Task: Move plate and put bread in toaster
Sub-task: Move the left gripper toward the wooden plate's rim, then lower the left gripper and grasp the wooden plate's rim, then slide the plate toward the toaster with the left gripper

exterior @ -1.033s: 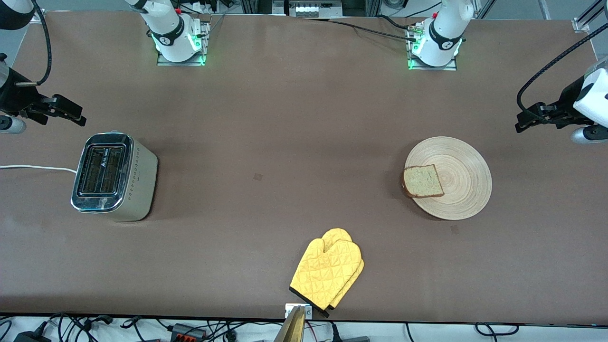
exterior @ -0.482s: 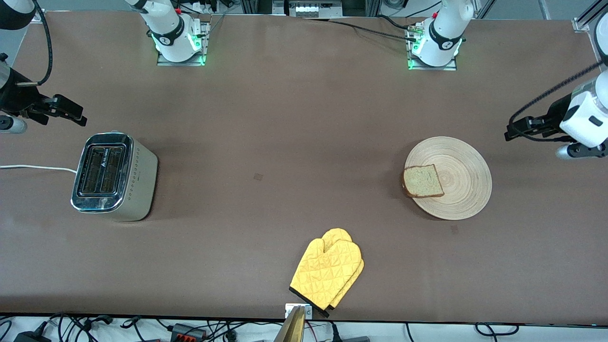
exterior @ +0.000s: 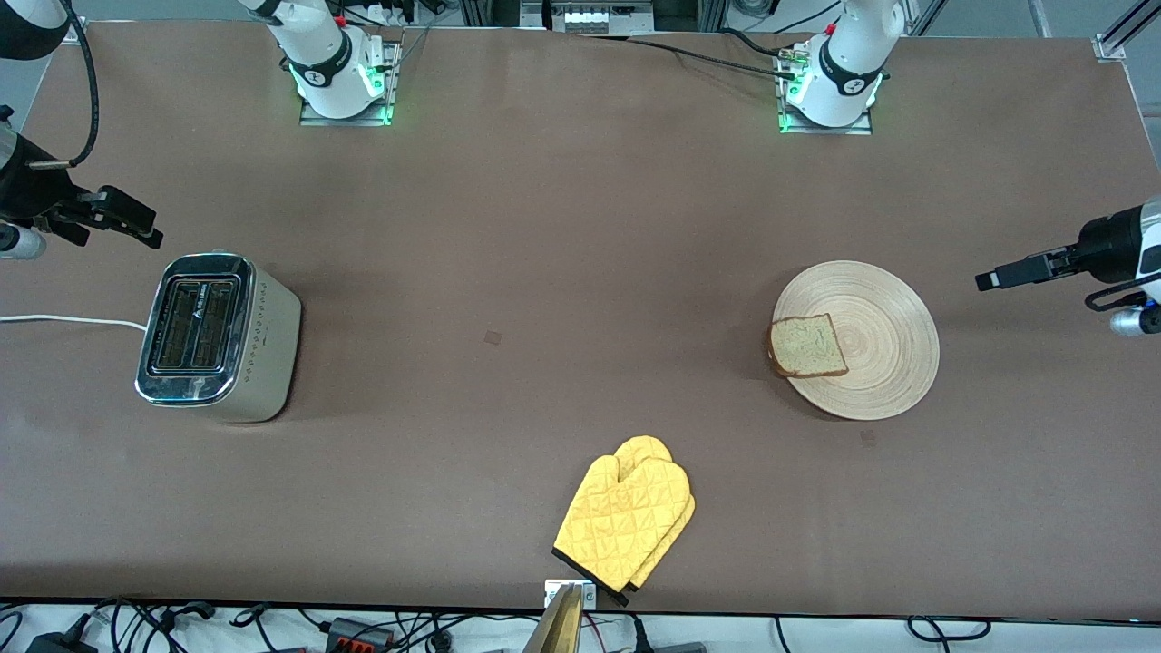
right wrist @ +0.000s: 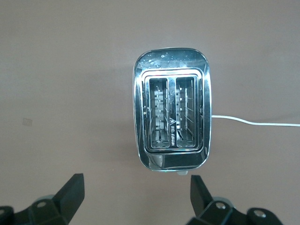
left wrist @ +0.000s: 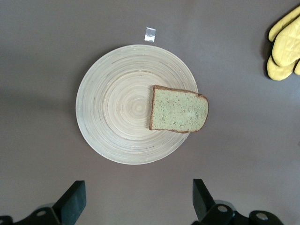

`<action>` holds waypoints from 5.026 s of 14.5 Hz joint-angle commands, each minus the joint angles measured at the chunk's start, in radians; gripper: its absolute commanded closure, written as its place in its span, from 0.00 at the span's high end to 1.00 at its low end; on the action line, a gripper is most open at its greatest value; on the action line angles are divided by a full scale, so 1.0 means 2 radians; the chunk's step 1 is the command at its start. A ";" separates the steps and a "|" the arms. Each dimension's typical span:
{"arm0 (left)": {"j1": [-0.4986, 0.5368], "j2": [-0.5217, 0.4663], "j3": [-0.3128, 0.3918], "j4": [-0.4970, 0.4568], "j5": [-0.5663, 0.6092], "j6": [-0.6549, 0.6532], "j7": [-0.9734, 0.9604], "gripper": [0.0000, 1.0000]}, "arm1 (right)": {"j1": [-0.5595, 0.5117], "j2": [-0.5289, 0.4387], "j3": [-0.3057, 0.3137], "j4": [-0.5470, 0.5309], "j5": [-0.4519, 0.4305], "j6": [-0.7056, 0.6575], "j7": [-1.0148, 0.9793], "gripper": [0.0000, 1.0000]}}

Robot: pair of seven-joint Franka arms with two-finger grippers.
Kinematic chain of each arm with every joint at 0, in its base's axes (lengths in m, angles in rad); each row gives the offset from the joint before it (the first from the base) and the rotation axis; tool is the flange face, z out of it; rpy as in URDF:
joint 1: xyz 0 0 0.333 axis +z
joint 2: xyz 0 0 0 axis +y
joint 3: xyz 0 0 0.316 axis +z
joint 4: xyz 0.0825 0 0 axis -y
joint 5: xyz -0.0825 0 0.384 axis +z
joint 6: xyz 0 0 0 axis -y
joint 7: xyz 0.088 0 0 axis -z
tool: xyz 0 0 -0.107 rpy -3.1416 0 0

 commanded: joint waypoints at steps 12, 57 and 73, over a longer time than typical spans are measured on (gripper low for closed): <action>0.117 0.190 -0.005 0.017 -0.087 0.022 0.206 1.00 | -0.001 -0.005 0.006 -0.008 -0.009 0.016 -0.008 1.00; 0.073 0.278 -0.010 0.019 -0.274 -0.049 0.307 0.00 | 0.000 -0.004 0.006 -0.010 -0.008 0.018 -0.009 1.00; -0.182 0.318 -0.009 0.072 -0.424 0.000 0.307 0.00 | 0.027 0.026 0.007 -0.013 -0.006 0.009 -0.006 1.00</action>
